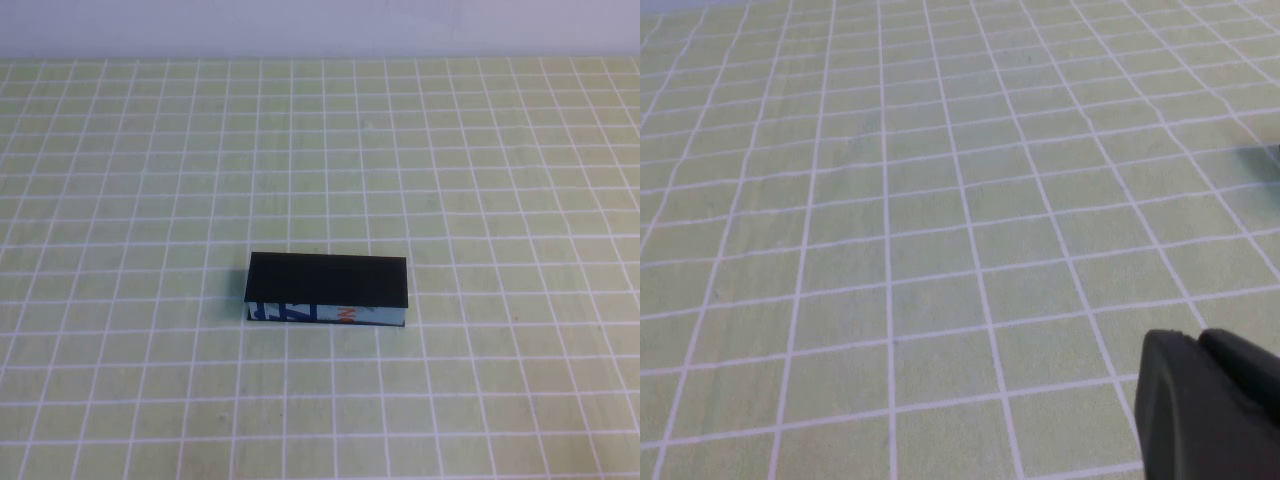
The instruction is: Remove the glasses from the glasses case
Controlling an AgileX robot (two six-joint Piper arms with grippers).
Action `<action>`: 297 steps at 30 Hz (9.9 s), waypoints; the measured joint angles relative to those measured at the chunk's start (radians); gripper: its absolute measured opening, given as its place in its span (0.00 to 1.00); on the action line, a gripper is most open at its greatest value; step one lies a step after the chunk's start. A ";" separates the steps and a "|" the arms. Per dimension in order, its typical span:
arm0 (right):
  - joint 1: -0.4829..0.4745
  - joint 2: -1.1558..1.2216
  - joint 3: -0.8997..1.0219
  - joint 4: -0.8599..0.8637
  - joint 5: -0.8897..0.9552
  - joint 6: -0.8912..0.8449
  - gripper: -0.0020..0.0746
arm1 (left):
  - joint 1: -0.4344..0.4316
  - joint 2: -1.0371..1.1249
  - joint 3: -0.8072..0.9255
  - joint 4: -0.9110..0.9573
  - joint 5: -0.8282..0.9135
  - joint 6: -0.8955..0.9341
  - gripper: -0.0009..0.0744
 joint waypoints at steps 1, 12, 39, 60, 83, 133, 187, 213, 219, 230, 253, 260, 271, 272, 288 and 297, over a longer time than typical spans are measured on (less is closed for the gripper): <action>0.000 0.000 0.000 0.000 0.000 0.000 0.00 | 0.000 0.000 0.000 0.000 0.000 0.000 0.01; 0.000 0.000 0.000 0.000 0.000 0.000 0.00 | 0.000 0.000 0.000 0.000 0.000 0.000 0.01; 0.000 0.000 0.000 0.002 0.000 0.000 0.00 | 0.000 0.000 0.000 -0.036 -0.004 0.000 0.01; 0.000 0.000 0.000 0.002 0.000 0.000 0.00 | 0.000 0.243 -0.245 -0.606 0.045 0.024 0.01; 0.000 0.000 0.000 0.002 0.000 0.000 0.00 | -0.018 1.533 -1.146 -0.924 0.471 0.839 0.01; 0.000 0.000 0.000 0.002 0.000 0.000 0.00 | -0.159 2.176 -1.505 -0.940 0.401 0.943 0.01; 0.413 1.262 -0.899 0.495 0.374 -0.329 0.00 | -0.159 2.177 -1.507 -0.940 0.438 0.943 0.01; 0.671 1.833 -1.265 0.174 0.138 -0.904 0.41 | -0.159 2.177 -1.507 -0.940 0.453 0.943 0.01; 0.675 1.874 -1.265 0.159 0.067 -0.916 0.41 | -0.159 2.177 -1.507 -0.940 0.454 0.943 0.01; 0.675 1.922 -1.265 0.121 -0.010 -0.936 0.40 | -0.159 2.177 -1.507 -0.938 0.460 0.943 0.01; 0.676 1.854 -1.265 0.091 -0.049 -0.949 0.03 | -0.149 2.160 -1.509 -0.942 0.461 0.941 0.01; 0.676 1.851 -1.265 0.100 -0.074 -0.945 0.02 | -0.092 1.963 -1.509 -0.935 0.553 0.941 0.01; 0.676 1.851 -1.265 0.143 -0.107 -0.943 0.02 | -0.025 1.851 -1.284 -1.062 0.737 1.237 0.01; 0.676 1.851 -1.265 0.145 -0.107 -0.943 0.02 | -0.025 1.855 -1.256 -1.074 0.737 1.291 0.01; 0.676 1.851 -1.265 0.181 -0.111 -0.942 0.02 | -0.023 2.030 -1.159 -1.237 0.618 1.567 0.01; 0.676 1.821 -1.265 0.267 -0.109 -0.939 0.14 | -0.023 2.047 -1.159 -1.283 0.616 1.586 0.01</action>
